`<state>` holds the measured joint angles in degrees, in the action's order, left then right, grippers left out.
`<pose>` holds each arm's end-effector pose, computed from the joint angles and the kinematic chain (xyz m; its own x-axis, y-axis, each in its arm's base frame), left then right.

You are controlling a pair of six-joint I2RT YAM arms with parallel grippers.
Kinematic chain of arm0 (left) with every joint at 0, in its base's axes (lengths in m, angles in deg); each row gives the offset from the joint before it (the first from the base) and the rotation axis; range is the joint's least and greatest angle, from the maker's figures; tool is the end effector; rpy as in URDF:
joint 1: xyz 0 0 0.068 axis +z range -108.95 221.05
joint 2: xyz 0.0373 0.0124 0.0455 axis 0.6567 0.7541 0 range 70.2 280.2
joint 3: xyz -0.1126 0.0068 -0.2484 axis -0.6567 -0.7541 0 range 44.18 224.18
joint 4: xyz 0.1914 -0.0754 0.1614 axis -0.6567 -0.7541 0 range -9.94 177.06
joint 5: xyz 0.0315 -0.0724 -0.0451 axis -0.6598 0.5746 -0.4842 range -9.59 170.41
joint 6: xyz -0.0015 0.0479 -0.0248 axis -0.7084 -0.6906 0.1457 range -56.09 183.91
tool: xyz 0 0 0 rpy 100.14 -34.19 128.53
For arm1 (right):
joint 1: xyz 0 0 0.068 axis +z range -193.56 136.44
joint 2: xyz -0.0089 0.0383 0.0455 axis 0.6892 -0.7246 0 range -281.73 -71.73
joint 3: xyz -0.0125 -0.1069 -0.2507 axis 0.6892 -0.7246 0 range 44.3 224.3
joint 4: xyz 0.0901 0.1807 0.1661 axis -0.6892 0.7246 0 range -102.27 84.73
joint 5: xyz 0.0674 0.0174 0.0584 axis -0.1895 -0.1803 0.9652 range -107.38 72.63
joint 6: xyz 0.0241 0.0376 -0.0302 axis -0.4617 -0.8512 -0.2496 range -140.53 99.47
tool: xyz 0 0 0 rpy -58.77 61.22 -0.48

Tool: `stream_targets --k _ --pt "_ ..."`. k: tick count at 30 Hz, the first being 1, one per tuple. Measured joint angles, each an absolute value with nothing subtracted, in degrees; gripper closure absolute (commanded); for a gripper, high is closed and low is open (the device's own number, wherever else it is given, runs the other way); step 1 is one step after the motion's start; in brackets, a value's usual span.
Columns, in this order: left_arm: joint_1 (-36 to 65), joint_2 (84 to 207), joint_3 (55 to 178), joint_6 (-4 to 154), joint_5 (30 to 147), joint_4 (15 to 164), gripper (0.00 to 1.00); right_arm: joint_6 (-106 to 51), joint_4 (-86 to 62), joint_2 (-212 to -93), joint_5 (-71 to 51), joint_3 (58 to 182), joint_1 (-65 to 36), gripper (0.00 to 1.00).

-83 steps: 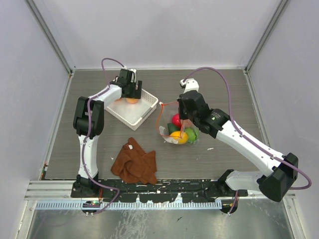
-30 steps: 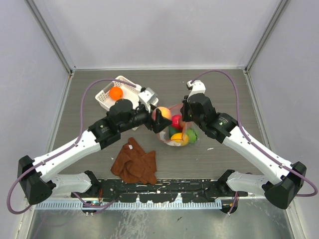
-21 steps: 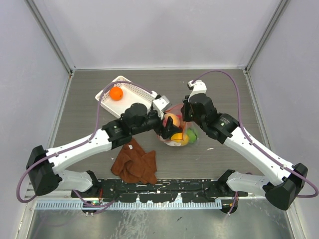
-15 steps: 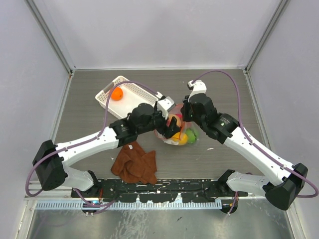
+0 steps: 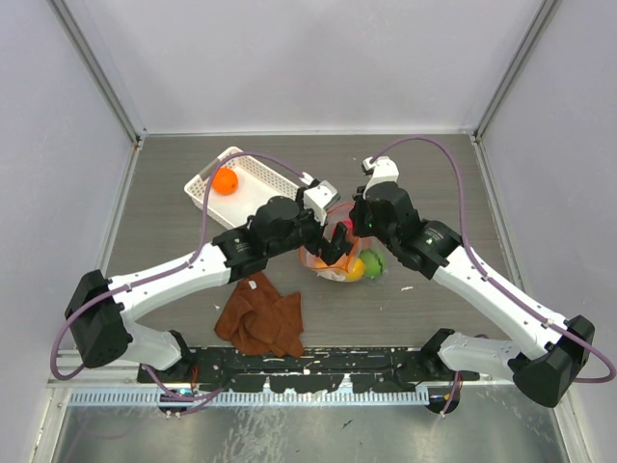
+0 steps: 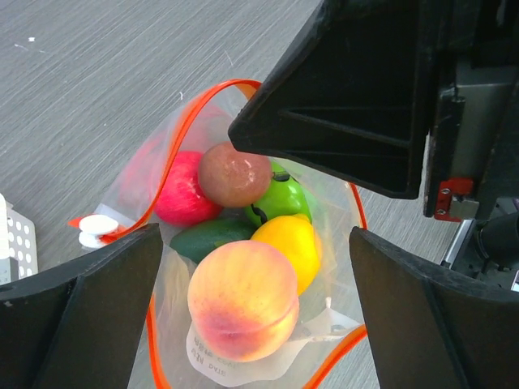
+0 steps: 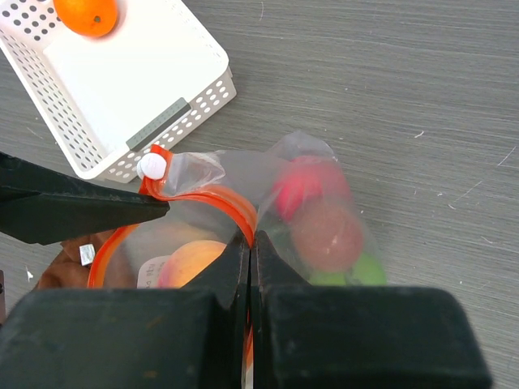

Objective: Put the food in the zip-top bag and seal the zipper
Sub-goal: Place the fake fruit in the zipper food storage bag.

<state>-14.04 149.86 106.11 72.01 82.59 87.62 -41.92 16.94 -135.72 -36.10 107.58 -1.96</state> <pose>0.1871 -0.2705 0.3234 -0.2856 0.1633 -0.9443 0.8080 0.5708 -0.1456 0.1894 0.1530 0.3539 -0.5007 0.0173 -0.8655 -0.2558 0.9522 0.1670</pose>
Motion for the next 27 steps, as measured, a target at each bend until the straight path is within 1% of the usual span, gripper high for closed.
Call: stream_targets --k 7,17,18,23,27 --pt "-14.0 149.6 107.8 73.8 80.4 84.0 0.03 -41.9 16.9 -135.7 -36.1 107.3 -2.0 1.0" --pt "-14.0 143.6 111.2 82.6 70.9 68.4 0.12 -41.9 16.9 -135.7 -36.1 107.1 -2.0 1.0" --pt "-14.0 142.7 111.2 84.1 69.6 66.2 0.16 -41.9 16.9 -135.7 -36.1 107.1 -2.0 1.0" --pt "-14.0 141.6 110.9 90.2 66.5 60.2 0.27 -41.9 16.8 -135.7 -36.1 107.1 -2.0 1.0" --pt "-14.0 142.3 109.2 93.7 66.3 58.7 0.45 -41.9 16.7 -135.7 -36.0 107.1 -2.0 1.0"
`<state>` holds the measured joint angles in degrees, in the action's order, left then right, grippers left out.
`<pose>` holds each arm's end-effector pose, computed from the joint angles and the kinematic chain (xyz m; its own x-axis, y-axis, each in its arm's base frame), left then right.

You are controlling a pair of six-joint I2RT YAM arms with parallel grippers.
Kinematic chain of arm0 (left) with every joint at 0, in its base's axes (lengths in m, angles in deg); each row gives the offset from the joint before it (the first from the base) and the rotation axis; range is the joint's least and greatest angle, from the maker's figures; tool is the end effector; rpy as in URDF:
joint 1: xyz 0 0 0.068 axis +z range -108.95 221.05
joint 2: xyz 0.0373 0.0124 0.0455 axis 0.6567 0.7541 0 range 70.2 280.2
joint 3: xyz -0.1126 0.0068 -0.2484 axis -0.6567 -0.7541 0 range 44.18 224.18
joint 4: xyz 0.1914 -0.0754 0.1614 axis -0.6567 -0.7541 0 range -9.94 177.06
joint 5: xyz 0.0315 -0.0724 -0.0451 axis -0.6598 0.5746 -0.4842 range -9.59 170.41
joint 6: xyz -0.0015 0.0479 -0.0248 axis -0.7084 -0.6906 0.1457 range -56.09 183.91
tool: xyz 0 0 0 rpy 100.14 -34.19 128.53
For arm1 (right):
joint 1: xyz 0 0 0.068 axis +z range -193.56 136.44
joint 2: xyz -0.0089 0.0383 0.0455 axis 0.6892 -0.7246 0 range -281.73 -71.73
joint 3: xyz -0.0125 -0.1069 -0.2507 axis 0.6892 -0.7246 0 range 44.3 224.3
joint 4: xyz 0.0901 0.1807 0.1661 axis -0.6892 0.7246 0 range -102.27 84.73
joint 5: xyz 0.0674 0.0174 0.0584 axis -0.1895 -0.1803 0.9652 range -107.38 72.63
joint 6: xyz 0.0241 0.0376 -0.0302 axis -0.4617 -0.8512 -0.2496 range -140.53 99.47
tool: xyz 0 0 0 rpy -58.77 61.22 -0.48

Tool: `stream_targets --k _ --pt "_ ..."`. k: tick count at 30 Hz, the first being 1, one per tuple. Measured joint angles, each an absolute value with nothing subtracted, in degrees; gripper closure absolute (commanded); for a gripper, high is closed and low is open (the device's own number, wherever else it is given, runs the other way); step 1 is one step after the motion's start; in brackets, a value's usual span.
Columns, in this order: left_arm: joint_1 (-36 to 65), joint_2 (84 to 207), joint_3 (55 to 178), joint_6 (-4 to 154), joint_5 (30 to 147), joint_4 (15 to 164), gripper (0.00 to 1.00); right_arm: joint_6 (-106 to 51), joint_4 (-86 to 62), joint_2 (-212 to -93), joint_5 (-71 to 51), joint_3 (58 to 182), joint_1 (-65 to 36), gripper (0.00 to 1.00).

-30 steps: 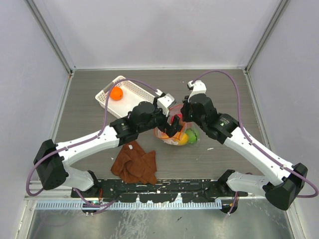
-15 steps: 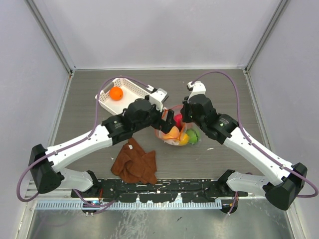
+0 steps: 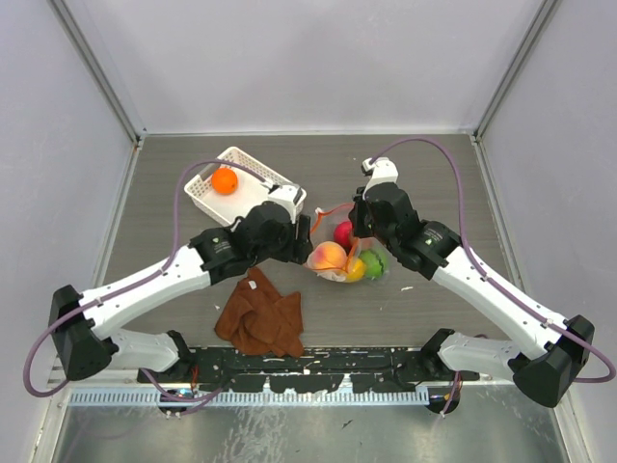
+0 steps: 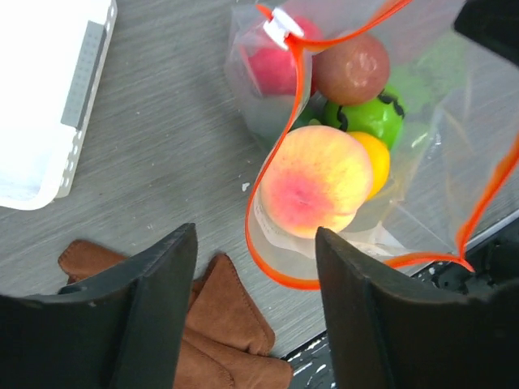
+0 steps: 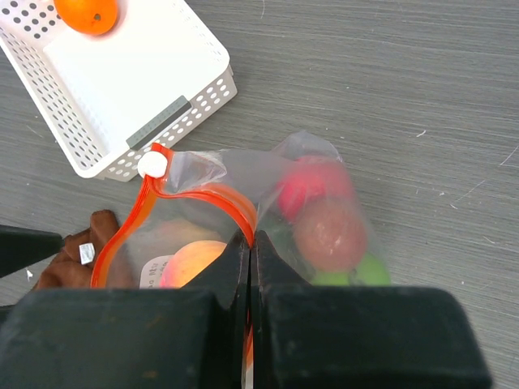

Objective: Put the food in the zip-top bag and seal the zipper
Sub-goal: Place the fake fruit in the zipper food storage bag.

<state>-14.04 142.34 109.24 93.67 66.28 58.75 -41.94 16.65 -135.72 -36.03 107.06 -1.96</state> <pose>0.1662 -0.2230 0.3313 -0.6258 0.0559 -0.7779 0.4270 0.8592 -0.2818 0.1896 0.1532 0.3513 -0.5037 0.0152 -0.8637 -0.2561 0.9523 0.1661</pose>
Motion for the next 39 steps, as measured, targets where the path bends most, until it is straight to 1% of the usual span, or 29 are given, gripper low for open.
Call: stream_targets --k 5,11,13,14,17,28,39 --pt "-14.0 146.9 108.8 96.1 67.2 58.7 0.59 -41.9 16.4 -135.7 -35.8 106.8 -2.0 1.0" --pt "-14.0 150.0 108.7 97.6 68.3 58.7 0.89 -41.9 16.2 -135.6 -35.9 106.3 -2.0 1.0" --pt "-14.0 150.2 108.7 97.6 68.7 58.7 0.98 -41.9 16.2 -135.3 -36.2 106.2 -2.0 1.0" --pt "-14.0 150.2 108.8 97.6 68.9 58.5 1.0 -41.9 16.2 -135.2 -36.5 106.1 -2.0 1.0" --pt "-14.0 150.2 110.8 97.3 69.4 57.0 1.0 -41.7 16.5 -134.8 -37.9 106.1 -2.0 1.0" --pt "-13.8 150.2 125.3 94.3 73.9 54.0 1.0 -40.2 19.3 -133.1 -45.6 104.7 -3.0 1.0" --pt "-9.3 153.2 125.9 94.5 79.4 52.9 0.99 -39.7 21.5 -131.7 -46.4 104.1 -4.4 1.0"
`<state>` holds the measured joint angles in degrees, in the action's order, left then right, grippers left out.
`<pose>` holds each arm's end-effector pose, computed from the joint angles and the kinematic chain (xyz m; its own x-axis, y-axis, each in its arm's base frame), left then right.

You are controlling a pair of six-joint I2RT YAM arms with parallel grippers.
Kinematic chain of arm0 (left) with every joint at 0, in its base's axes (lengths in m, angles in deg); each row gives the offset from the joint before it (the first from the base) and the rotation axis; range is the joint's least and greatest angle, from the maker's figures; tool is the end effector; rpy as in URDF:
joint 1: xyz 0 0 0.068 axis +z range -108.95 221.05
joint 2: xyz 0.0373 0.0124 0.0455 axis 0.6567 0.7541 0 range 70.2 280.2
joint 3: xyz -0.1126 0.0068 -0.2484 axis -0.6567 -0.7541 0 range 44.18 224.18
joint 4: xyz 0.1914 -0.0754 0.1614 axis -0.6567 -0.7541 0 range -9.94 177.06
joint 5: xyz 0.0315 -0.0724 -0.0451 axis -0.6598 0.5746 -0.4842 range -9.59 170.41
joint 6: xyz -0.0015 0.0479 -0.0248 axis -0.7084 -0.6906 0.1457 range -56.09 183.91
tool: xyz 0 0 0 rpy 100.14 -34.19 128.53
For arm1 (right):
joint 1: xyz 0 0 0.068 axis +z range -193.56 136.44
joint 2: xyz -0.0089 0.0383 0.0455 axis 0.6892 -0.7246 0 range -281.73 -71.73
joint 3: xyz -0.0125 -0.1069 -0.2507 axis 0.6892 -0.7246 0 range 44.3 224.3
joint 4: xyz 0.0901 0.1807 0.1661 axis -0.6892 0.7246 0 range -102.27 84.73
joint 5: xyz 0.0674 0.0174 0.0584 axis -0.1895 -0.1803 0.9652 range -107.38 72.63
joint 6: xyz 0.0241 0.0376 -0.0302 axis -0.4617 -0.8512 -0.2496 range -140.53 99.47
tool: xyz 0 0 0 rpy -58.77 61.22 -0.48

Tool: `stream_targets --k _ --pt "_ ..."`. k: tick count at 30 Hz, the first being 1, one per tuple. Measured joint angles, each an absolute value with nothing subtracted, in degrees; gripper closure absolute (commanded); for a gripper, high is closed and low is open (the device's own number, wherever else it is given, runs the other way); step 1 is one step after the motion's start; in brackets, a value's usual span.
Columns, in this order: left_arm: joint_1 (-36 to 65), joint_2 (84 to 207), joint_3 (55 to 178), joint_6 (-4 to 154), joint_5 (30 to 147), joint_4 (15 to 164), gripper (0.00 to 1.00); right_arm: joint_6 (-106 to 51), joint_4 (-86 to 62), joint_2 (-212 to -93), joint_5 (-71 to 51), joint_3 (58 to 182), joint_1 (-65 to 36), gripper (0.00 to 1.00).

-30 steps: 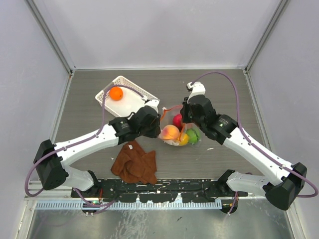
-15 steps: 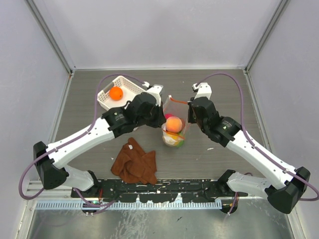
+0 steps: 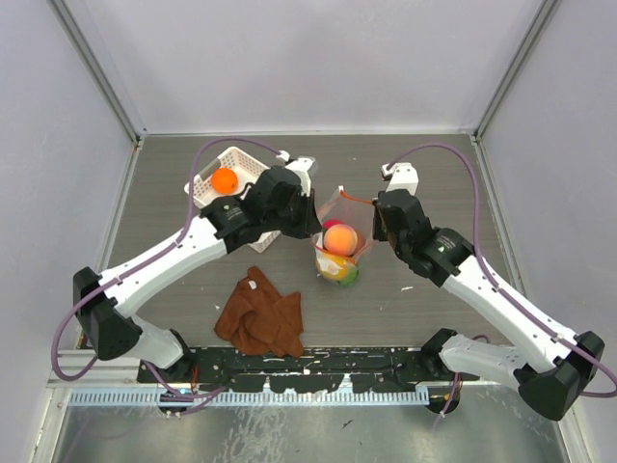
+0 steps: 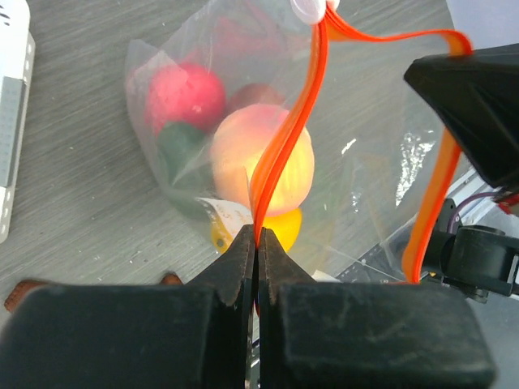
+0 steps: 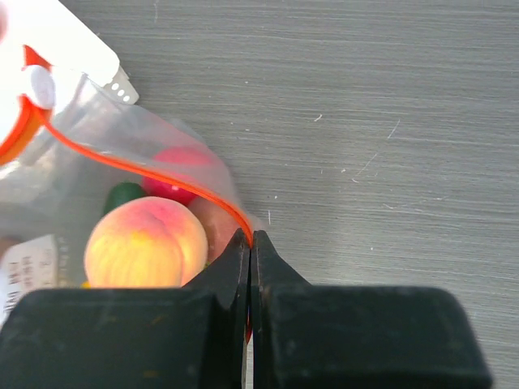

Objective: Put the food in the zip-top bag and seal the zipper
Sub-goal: Place the fake fruit in the zipper food storage bag, then pick up the fake fruit from the bin.

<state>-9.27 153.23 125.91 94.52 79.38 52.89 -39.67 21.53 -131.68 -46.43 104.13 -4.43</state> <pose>0.2070 -0.2486 0.3664 -0.7059 0.0536 -0.7063 0.4656 0.7866 -0.4056 0.1816 0.1255 0.3428 -0.4873 -0.0270 -0.8728 -0.0841 0.9963 0.0161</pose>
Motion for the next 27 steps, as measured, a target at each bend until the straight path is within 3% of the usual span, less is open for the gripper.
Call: stream_targets --k 12,27 --pt "-9.1 155.0 125.9 93.8 78.6 51.6 0.89 -39.7 20.9 -130.1 -43.7 104.1 -4.4 1.0" --pt "-4.2 154.6 125.8 91.9 77.6 51.7 0.38 -39.9 18.9 -130.6 -40.0 104.7 -4.4 1.0"
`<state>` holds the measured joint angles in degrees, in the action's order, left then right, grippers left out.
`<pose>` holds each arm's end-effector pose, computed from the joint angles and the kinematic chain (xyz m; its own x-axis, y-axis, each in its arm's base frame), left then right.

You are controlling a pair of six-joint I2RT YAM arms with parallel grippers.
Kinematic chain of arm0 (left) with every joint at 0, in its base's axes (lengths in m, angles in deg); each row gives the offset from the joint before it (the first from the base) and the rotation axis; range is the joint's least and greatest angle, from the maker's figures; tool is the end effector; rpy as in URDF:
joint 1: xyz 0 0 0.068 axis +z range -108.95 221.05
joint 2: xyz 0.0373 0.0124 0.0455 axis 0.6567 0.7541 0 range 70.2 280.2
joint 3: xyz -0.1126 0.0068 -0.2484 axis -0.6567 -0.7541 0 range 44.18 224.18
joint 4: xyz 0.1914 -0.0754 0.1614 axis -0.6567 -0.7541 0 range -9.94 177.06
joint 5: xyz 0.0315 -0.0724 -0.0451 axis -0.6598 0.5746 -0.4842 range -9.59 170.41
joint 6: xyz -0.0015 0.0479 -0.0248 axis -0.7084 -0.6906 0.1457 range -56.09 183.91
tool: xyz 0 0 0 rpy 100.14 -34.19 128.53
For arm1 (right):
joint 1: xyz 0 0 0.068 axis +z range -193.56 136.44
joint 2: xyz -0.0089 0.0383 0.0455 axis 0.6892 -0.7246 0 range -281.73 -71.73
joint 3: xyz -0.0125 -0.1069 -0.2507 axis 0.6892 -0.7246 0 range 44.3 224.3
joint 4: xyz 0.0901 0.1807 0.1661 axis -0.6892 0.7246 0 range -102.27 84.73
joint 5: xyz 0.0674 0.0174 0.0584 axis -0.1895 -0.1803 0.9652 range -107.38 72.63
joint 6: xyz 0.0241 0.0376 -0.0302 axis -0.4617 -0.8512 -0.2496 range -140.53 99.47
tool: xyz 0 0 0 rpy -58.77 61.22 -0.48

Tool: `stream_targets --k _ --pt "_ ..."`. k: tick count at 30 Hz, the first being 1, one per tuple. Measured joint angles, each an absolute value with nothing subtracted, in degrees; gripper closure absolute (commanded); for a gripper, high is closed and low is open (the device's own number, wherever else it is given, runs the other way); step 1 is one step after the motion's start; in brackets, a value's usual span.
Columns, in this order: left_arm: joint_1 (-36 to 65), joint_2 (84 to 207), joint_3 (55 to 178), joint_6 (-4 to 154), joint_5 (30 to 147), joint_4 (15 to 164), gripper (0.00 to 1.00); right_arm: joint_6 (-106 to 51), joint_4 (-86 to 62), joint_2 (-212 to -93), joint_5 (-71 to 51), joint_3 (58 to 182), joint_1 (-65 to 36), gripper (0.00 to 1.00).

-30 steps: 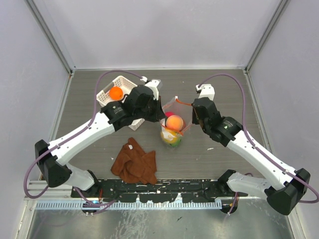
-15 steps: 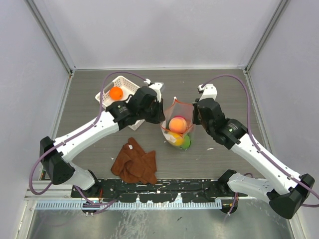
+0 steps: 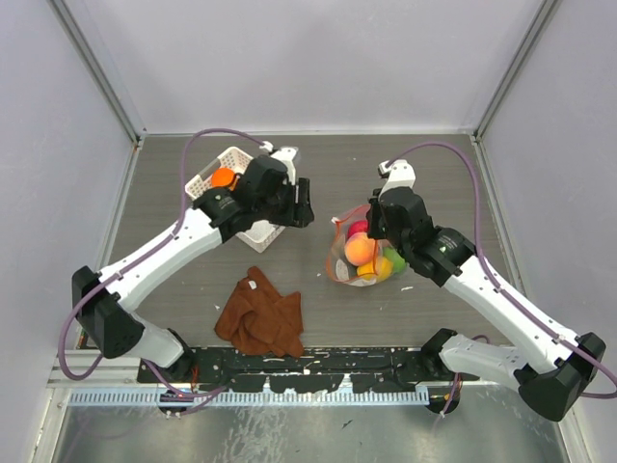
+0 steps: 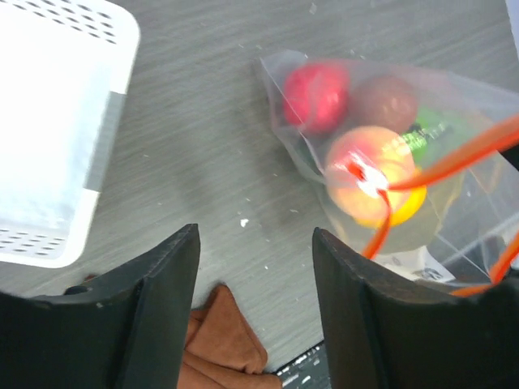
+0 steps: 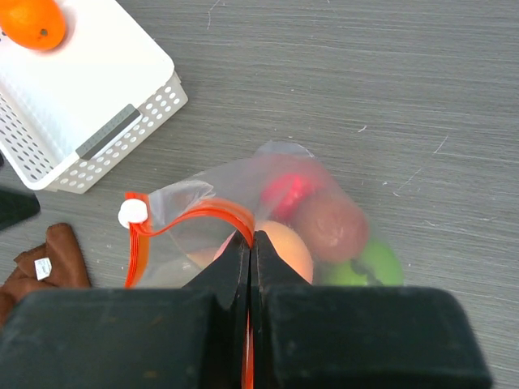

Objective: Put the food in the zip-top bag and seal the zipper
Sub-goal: Pick up the fake fruit from the bin.

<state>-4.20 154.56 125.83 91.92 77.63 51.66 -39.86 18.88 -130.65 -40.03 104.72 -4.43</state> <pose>0.2320 -0.2316 0.3570 -0.7040 0.0441 -0.7088 0.3985 0.8506 -0.3430 0.1791 0.1281 0.3531 -0.4689 0.0122 -0.8832 -0.1777 0.9782 0.1079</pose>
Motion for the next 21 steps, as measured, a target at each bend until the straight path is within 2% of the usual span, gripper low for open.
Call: stream_targets --k 6,11,17,21 --pt "3.5 154.3 125.8 90.8 75.4 51.7 0.25 -39.9 17.8 -131.3 -39.2 104.7 -4.4 1.0" --pt "10.2 155.7 126.1 89.9 71.8 51.9 0.2 -39.9 17.6 -131.4 -39.1 104.7 -4.4 1.0" --pt "17.4 163.1 128.1 89.7 66.6 53.6 0.09 -39.8 17.3 -131.4 -39.1 104.7 -4.4 1.0" --pt "20.5 169.2 131.1 89.5 63.1 54.0 0.05 -39.6 17.3 -131.4 -39.1 104.7 -4.4 1.0"
